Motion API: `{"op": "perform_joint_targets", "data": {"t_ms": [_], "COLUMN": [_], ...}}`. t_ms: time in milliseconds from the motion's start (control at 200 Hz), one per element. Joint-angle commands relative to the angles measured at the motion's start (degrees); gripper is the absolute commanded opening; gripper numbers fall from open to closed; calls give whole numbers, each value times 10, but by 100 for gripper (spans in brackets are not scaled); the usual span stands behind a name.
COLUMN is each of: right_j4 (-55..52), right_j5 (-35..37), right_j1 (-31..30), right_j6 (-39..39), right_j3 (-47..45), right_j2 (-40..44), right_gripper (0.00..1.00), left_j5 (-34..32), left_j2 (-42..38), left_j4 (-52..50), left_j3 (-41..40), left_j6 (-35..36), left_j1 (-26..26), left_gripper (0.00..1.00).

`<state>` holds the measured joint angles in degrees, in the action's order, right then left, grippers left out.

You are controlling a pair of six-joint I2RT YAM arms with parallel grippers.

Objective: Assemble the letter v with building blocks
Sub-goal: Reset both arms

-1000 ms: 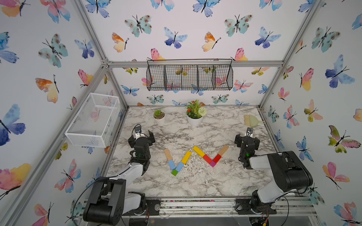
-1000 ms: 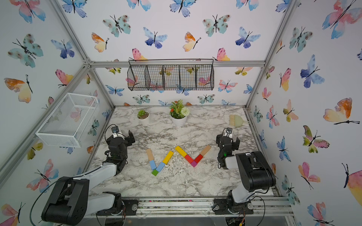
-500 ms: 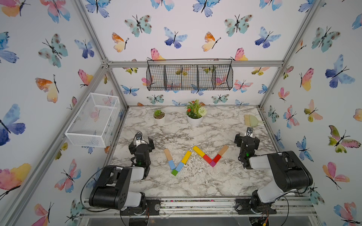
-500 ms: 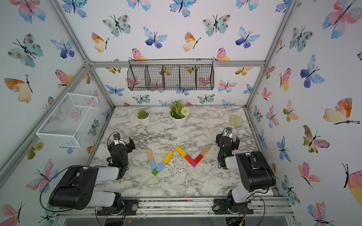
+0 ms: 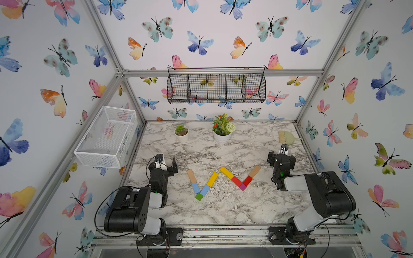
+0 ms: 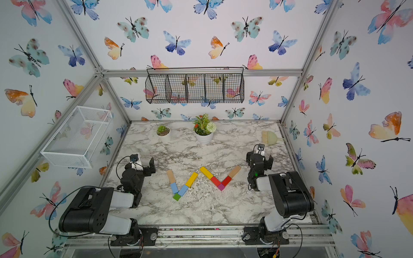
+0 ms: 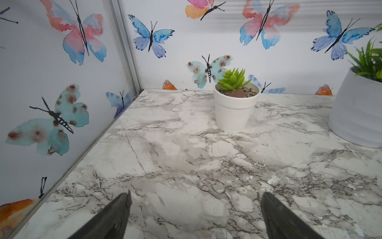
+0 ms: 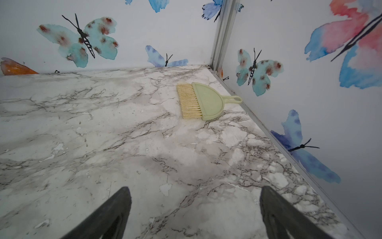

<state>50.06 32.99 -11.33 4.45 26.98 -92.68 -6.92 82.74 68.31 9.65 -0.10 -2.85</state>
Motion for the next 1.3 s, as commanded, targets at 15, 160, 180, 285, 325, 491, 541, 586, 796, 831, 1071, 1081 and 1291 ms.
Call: {"op": "perform_joint_targets", "data": {"t_ms": [15, 160, 180, 285, 325, 491, 541, 586, 796, 831, 1071, 1081, 1291], "right_j4": [-36, 124, 149, 181, 185, 271, 200, 167, 179, 195, 200, 199, 193], "right_j5": [66, -6, -18, -74, -85, -161, -159, -166, -169, -169, -172, -172, -177], "right_j1": [-6, -7, -7, -6, -6, 36, 37, 42, 44, 44, 44, 44, 44], "right_j6": [15, -5, -8, -37, -43, -33, -22, -12, -16, -19, -26, -26, -24], "right_j3": [20, -105, -120, -130, -128, -142, -130, -120, -121, -124, -132, -132, -126], "right_j2": [-11, 60, 65, 54, 48, -2, 20, 28, 23, 18, 25, 25, 21], "right_gripper": [98, 98, 98, 98, 98, 98, 98, 98, 98, 98, 98, 98, 98], "left_j5": [15, -15, -28, -45, -45, -45, -44, -44, -44, -44, -44, -44, -44], "left_j2": [6, 3, 3, 5, 6, 6, 5, 5, 5, 6, 6, 5, 5], "left_j4": [19, 36, 37, 44, 44, 43, 44, 44, 44, 43, 44, 44, 44], "left_j3": [1, -9, -10, -10, -11, -11, -11, -10, -10, -10, -10, -10, -11], "left_j6": [-4, -2, -6, -13, -13, -13, -13, -14, -13, -13, -13, -13, -13], "left_j1": [3, -2, -3, -2, -3, -2, -3, -2, -3, -3, -3, -3, -3], "left_gripper": [98, 98, 98, 98, 98, 98, 98, 98, 99, 98, 98, 98, 98]}}
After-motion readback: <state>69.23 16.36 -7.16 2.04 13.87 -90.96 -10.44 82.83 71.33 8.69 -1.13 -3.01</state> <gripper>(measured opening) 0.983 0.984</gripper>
